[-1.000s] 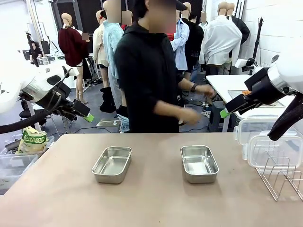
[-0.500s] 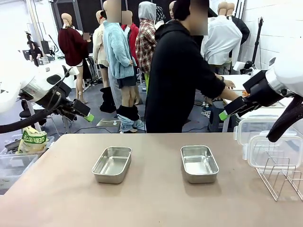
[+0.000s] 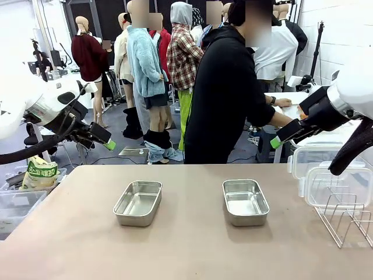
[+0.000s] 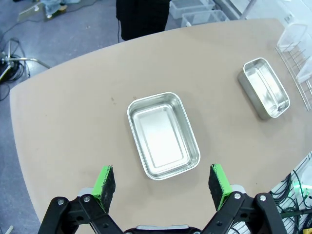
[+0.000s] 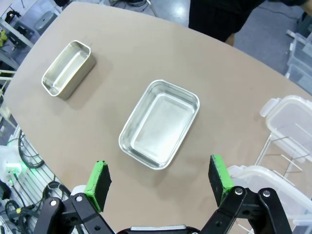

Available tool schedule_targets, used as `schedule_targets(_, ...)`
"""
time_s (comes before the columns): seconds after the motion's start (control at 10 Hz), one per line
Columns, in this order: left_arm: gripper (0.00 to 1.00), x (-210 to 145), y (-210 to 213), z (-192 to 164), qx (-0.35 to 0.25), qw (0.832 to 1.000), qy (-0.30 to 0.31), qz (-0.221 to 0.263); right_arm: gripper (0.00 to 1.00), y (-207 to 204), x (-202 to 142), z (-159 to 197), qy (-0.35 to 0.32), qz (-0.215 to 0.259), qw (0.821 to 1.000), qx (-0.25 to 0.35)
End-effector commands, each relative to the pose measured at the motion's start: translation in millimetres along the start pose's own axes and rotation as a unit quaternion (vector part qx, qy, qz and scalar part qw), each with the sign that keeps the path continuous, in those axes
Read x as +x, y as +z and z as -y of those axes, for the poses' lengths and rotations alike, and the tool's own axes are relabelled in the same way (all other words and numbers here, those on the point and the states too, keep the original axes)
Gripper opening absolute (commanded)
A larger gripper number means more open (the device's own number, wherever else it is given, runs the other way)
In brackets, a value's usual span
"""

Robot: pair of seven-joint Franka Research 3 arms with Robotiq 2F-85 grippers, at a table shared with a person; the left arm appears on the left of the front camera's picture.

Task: Place the bread in airtight containers.
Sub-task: Lift both Airtight Container.

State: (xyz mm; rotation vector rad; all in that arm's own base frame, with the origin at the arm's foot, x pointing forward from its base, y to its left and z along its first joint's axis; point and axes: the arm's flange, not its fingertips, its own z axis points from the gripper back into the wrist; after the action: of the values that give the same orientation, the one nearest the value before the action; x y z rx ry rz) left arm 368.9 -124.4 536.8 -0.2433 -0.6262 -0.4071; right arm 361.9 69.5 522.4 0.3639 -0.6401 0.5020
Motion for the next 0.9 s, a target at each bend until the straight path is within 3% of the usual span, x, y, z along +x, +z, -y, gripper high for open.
schedule_targets(0.0,1.00,-0.3,-0.5,-0.6,-0.001,1.000,0.001,-0.001,1.00,-0.5,0.1,-0.5,-0.001,0.001,1.000,0.007)
schedule_targets(0.8,1.00,-0.3,-0.5,-0.6,-0.001,1.000,0.001,-0.001,1.00,-0.5,0.1,-0.5,-0.001,0.001,1.000,0.007)
